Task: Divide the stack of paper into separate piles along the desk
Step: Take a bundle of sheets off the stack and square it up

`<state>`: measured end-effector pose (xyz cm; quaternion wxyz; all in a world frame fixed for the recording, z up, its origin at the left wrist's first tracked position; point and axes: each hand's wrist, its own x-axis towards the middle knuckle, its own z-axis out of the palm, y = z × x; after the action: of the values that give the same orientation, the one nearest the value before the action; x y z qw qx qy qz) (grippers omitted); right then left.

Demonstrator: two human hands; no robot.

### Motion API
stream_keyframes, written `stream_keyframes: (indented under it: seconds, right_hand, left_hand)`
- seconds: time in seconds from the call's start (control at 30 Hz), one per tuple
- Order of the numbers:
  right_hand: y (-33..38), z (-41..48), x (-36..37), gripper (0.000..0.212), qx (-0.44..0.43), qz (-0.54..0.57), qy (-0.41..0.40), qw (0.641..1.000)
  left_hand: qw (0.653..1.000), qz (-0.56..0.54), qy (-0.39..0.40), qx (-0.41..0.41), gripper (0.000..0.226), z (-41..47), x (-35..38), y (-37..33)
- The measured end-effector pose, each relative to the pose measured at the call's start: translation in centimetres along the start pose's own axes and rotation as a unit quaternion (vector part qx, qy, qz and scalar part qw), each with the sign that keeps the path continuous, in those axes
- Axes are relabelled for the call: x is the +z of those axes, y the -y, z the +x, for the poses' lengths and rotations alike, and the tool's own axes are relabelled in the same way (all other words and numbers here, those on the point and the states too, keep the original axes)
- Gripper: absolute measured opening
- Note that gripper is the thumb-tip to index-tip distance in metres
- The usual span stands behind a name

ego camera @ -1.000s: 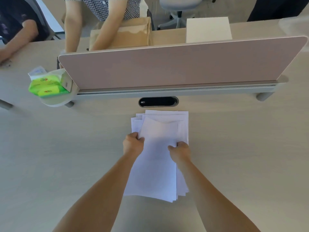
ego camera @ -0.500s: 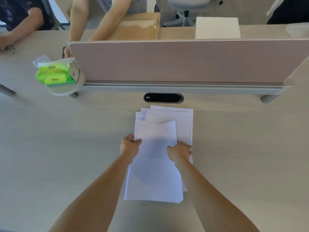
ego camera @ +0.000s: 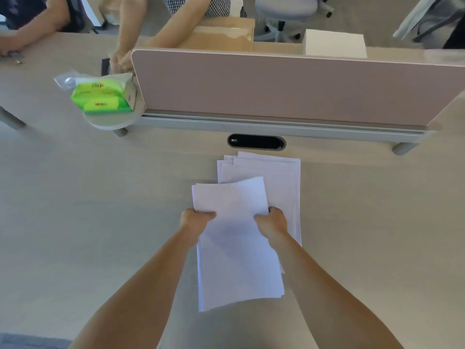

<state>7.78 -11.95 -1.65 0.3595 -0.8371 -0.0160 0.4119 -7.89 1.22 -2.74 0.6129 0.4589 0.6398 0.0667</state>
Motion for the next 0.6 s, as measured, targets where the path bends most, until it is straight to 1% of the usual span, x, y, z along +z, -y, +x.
stream_keyframes:
  seconds: [0.07, 0.13, 0.17, 0.2, 0.3, 0.43, 0.47, 0.53, 0.6]
  right_hand:
    - [1.0, -1.3, 0.7, 0.013, -0.019, 0.031, 0.008, 0.999]
    - [2.6, -3.0, 1.6, 0.022, -0.042, 0.066, 0.027, 0.997]
    - [3.5, -3.9, 2.1, 0.025, -0.057, 0.087, 0.043, 0.994]
    - [4.6, -5.0, 2.8, 0.023, -0.077, 0.108, 0.062, 0.989]
    - [7.7, -8.9, 5.0, 0.011, -0.146, 0.144, 0.109, 0.973]
    - [9.9, -13.3, 8.3, 0.005, -0.246, 0.162, 0.128, 0.947]
    - [10.0, -14.1, 9.1, 0.006, -0.259, 0.162, 0.131, 0.943]
    - [9.5, -15.3, 10.4, 0.010, -0.267, 0.153, 0.142, 0.941]
    - [8.9, -16.0, 11.4, 0.018, -0.273, 0.127, 0.154, 0.941]
  left_hand:
    - [0.998, -0.045, 0.033, -0.003, 0.023, -0.9, -2.0, -0.3]
    - [0.995, -0.075, 0.066, 0.011, 0.038, -2.1, -4.8, -1.3]
    - [0.993, -0.080, 0.074, 0.033, 0.042, -2.8, -6.4, -2.0]
    - [0.991, -0.090, 0.073, 0.063, 0.041, -3.4, -8.2, -2.6]
    - [0.977, -0.124, 0.061, 0.161, 0.025, -5.4, -13.6, -4.5]
    - [0.948, -0.150, 0.030, 0.280, 0.022, -7.5, -20.4, -5.4]
    - [0.942, -0.145, 0.030, 0.301, 0.026, -7.7, -21.8, -5.1]
    - [0.937, -0.114, 0.042, 0.329, 0.042, -7.6, -23.9, -4.1]
    - [0.940, -0.090, 0.048, 0.325, 0.051, -7.5, -25.2, -3.0]
